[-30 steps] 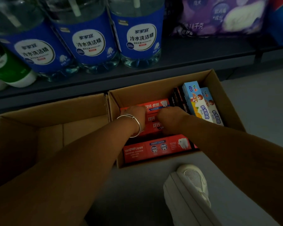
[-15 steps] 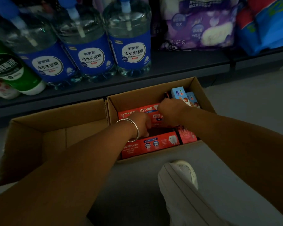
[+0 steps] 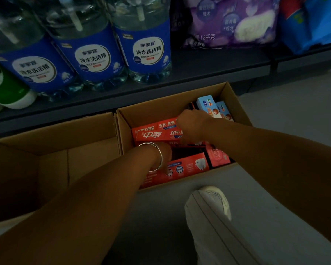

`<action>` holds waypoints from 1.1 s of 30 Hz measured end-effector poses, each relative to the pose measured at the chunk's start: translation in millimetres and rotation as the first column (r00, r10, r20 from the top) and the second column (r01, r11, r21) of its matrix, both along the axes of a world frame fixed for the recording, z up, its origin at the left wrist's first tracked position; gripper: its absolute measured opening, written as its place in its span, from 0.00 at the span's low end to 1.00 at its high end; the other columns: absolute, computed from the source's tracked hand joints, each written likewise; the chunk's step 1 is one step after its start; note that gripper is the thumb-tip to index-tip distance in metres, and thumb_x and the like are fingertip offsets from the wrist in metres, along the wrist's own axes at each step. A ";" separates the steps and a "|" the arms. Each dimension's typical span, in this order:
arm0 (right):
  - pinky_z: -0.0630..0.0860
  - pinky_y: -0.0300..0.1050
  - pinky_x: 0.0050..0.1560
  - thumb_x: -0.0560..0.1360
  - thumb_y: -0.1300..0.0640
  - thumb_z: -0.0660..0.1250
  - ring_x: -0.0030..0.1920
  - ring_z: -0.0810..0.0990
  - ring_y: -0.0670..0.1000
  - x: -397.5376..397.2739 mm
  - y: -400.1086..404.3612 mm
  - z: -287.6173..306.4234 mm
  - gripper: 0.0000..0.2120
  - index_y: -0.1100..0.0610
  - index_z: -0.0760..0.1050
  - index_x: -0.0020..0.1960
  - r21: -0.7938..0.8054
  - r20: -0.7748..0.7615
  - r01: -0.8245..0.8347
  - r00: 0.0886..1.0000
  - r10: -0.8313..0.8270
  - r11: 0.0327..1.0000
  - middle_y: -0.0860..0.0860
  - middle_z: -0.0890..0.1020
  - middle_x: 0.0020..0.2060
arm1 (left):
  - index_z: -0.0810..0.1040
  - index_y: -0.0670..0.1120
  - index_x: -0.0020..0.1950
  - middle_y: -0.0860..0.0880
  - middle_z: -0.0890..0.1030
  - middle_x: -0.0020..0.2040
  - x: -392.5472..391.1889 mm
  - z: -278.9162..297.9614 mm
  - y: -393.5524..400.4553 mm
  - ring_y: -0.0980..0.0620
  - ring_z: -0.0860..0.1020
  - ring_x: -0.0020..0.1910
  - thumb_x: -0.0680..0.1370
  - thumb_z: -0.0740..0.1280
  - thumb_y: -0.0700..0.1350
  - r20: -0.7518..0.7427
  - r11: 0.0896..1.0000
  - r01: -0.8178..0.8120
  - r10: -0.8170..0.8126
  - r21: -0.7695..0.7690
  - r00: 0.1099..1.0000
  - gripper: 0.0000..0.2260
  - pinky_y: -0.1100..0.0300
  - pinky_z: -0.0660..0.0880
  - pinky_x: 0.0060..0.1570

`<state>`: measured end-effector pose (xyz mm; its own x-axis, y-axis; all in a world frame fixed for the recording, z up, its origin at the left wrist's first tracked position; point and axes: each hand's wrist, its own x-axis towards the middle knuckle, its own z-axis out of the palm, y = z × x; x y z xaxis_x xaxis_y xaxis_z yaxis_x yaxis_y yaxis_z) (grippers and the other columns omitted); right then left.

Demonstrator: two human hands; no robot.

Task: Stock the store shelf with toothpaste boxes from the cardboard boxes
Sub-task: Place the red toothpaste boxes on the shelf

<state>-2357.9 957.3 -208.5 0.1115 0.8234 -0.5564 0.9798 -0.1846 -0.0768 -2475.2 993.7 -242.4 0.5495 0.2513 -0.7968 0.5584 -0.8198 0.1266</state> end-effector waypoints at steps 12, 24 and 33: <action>0.72 0.46 0.58 0.75 0.51 0.67 0.58 0.77 0.55 5.3 3.1 12.2 0.21 0.62 0.69 0.63 -0.083 -0.078 0.051 0.995 -0.058 0.995 0.57 0.77 0.58 | 0.73 0.44 0.65 0.47 0.77 0.61 2.1 17.8 12.4 0.48 0.76 0.58 0.70 0.74 0.48 0.029 0.993 -0.091 0.094 -0.081 0.995 0.25 0.58 0.73 0.57; 0.75 0.43 0.48 0.76 0.54 0.66 0.52 0.80 0.55 15.5 -1.9 87.2 0.13 0.61 0.76 0.57 0.067 -0.103 0.082 0.992 -0.074 0.994 0.56 0.80 0.52 | 0.78 0.51 0.61 0.52 0.80 0.55 3.7 117.7 24.0 0.50 0.78 0.53 0.65 0.77 0.49 0.158 0.989 -0.149 0.144 0.020 0.977 0.24 0.53 0.76 0.56; 0.74 0.45 0.50 0.78 0.57 0.62 0.53 0.79 0.56 12.6 -13.8 167.8 0.12 0.62 0.77 0.56 0.245 -0.150 0.097 0.987 -0.061 0.965 0.57 0.81 0.52 | 0.77 0.49 0.63 0.50 0.80 0.57 -12.3 217.9 20.2 0.50 0.78 0.54 0.68 0.75 0.48 0.307 0.985 -0.152 0.119 0.086 0.944 0.23 0.56 0.76 0.55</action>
